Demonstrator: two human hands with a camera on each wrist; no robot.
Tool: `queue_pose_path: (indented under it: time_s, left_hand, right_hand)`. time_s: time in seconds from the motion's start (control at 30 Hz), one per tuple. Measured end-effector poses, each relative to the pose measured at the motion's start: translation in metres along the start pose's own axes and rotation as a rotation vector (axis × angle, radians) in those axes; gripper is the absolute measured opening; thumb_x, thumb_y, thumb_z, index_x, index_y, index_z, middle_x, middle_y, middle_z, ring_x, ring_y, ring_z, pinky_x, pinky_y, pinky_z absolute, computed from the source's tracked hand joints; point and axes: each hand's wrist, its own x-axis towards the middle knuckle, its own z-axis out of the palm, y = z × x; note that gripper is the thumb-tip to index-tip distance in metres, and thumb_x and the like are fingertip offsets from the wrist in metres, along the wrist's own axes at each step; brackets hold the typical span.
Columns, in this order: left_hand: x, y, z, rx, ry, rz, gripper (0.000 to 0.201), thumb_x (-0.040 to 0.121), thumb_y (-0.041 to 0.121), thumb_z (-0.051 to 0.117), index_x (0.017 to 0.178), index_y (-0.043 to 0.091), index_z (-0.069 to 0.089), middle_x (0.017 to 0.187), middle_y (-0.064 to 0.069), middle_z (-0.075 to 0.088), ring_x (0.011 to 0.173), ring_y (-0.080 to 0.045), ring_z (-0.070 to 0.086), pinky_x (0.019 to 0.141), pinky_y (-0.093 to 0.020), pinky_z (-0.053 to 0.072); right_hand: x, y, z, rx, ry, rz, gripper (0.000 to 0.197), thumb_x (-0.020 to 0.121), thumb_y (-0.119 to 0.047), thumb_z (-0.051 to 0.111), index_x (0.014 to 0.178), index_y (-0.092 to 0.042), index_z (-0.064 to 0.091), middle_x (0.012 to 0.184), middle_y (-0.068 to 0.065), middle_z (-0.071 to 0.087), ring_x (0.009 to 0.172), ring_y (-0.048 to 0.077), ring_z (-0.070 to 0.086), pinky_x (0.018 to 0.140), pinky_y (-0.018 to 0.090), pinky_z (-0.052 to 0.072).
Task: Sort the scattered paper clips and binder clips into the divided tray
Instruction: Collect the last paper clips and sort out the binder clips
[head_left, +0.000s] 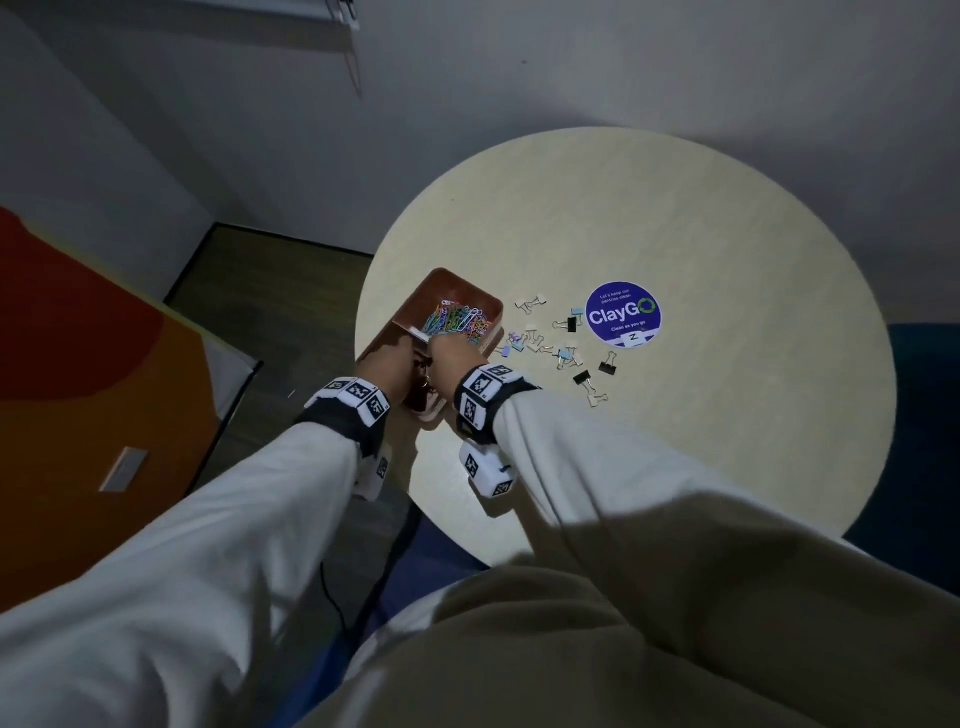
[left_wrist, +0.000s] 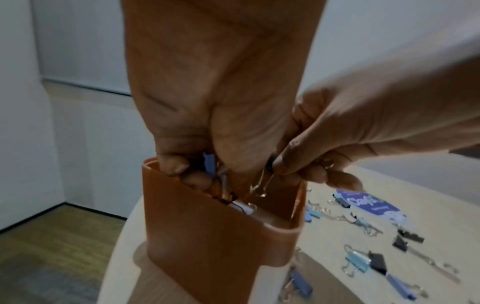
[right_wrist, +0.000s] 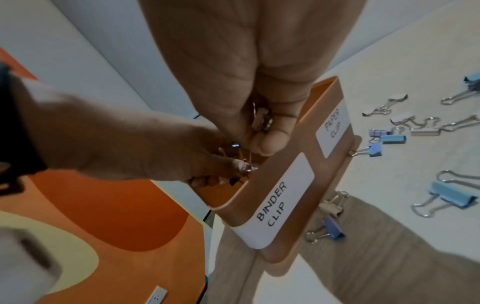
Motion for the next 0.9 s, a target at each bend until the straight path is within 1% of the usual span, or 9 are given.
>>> queue_pose_path:
  time_s: [0.07,0.17,0.33,0.5,0.6,0.7,0.77,0.83,0.9]
  left_hand:
    - [0.005,-0.001,-0.003,0.042,-0.05,0.014,0.046,0.094,0.021,0.057,0.133,0.002,0.044,0.123,-0.024,0.063,0.109,-0.039,0.063,0.089,-0.045,0.05]
    - [0.01,-0.004,-0.004,0.104,-0.097,0.05,0.048,0.088,0.018,0.066,0.131,0.001,0.054,0.124,-0.022,0.064,0.112,-0.035,0.064,0.093,-0.043,0.052]
    - [0.008,-0.003,-0.003,0.106,-0.06,0.088,0.035,0.081,0.018,0.07,0.114,0.005,0.067,0.116,-0.018,0.068,0.107,-0.033,0.066,0.09,-0.044,0.054]
    - [-0.007,0.005,0.003,0.052,0.088,0.051,0.025,0.091,0.02,0.055,0.111,0.01,0.064,0.114,-0.017,0.066,0.107,-0.036,0.064,0.09,-0.046,0.05]
    - [-0.02,0.018,0.002,0.026,0.306,0.066,0.022,0.093,0.018,0.054,0.112,0.008,0.061,0.109,-0.017,0.064,0.101,-0.038,0.063,0.086,-0.046,0.049]
    - [-0.029,0.045,0.0,-0.117,0.53,0.176,0.019,0.098,0.019,0.053,0.112,0.007,0.056,0.102,-0.016,0.063,0.091,-0.033,0.062,0.075,-0.041,0.045]
    - [-0.028,0.066,0.001,-0.184,0.557,0.286,0.017,0.099,0.02,0.051,0.111,0.007,0.055,0.1,-0.014,0.062,0.088,-0.03,0.06,0.073,-0.038,0.043]
    - [-0.021,0.087,0.006,-0.214,0.525,0.365,0.015,0.1,0.02,0.05,0.108,0.008,0.055,0.102,-0.013,0.059,0.089,-0.029,0.058,0.074,-0.038,0.044]
    - [-0.01,0.107,0.012,-0.221,0.464,0.407,0.018,0.1,0.018,0.05,0.114,0.008,0.055,0.109,-0.012,0.056,0.092,-0.027,0.058,0.077,-0.037,0.049]
  right_hand:
    - [0.003,-0.006,0.002,-0.042,-0.028,0.018,0.034,0.094,0.002,0.048,0.127,0.004,0.056,0.123,0.021,0.061,0.111,0.033,0.061,0.087,0.035,0.049]
    - [0.005,-0.011,0.005,-0.091,-0.043,0.023,0.032,0.096,-0.005,0.05,0.127,0.002,0.058,0.135,0.017,0.056,0.119,0.03,0.058,0.09,0.032,0.047]
    - [0.002,-0.007,0.006,-0.039,-0.052,0.015,0.019,0.092,-0.003,0.051,0.106,0.0,0.064,0.11,0.019,0.064,0.103,0.034,0.063,0.076,0.035,0.048]
    - [-0.01,0.016,0.002,0.103,0.175,-0.037,0.02,0.091,-0.006,0.048,0.103,-0.009,0.063,0.109,0.014,0.064,0.094,0.032,0.062,0.072,0.035,0.048]
    - [-0.018,0.04,-0.003,0.115,0.294,-0.033,0.019,0.091,-0.007,0.047,0.102,-0.011,0.062,0.11,0.011,0.062,0.093,0.03,0.061,0.074,0.037,0.051]
    - [-0.026,0.072,-0.005,0.084,0.347,0.023,0.017,0.092,-0.009,0.048,0.104,-0.011,0.06,0.106,0.011,0.057,0.097,0.031,0.059,0.076,0.042,0.052]
    - [-0.031,0.095,-0.006,0.033,0.325,0.092,0.022,0.093,-0.01,0.049,0.113,-0.012,0.057,0.113,0.011,0.053,0.104,0.03,0.055,0.078,0.042,0.051]
    - [-0.036,0.118,-0.007,-0.013,0.295,0.17,0.028,0.093,-0.009,0.051,0.12,-0.012,0.055,0.122,0.012,0.049,0.111,0.03,0.052,0.081,0.041,0.051]
    - [-0.039,0.141,-0.006,-0.055,0.271,0.234,0.034,0.092,-0.009,0.053,0.126,-0.011,0.051,0.128,0.013,0.045,0.117,0.031,0.049,0.085,0.041,0.049]
